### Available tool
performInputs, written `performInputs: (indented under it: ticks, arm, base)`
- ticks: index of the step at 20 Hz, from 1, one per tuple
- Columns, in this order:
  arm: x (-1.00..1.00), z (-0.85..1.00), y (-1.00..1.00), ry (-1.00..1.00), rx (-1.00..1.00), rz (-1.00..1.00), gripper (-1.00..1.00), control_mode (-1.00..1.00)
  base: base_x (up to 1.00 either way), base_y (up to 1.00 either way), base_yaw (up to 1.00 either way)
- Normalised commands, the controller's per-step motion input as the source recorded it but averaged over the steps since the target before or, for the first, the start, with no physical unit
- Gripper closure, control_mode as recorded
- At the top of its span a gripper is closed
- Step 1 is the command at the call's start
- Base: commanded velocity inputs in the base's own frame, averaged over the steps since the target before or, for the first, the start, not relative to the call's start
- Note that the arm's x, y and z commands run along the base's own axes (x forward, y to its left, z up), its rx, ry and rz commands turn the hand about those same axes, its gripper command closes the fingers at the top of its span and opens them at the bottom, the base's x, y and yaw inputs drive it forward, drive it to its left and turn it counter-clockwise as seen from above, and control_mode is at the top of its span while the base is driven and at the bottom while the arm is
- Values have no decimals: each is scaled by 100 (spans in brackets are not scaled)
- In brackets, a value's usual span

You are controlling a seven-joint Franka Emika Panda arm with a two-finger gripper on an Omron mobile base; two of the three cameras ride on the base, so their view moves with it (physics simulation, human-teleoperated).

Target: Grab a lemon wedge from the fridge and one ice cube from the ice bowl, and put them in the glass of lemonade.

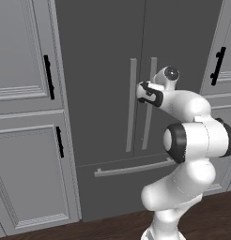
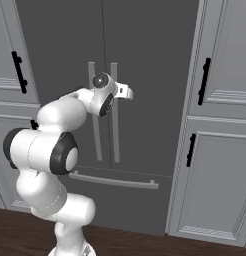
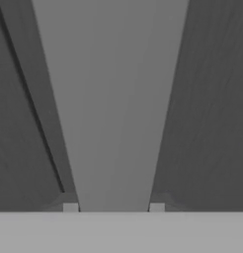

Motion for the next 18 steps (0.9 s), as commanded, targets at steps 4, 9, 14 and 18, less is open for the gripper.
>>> performInputs:
  ticks: [4, 9, 14, 18]
  arm:
    - [4, 0, -3, 0, 0, 0, 100, -100]
    - [-5, 0, -50, 0, 0, -9, 100, -100]
    - [-38, 0, -89, 0, 2, -14, 100, -100]
    - [-58, 0, -97, 0, 5, -15, 100, -100]
  base:
    - [0, 0, 0]
    - [0, 0, 0]
    - [0, 0, 0]
    - [0, 0, 0]
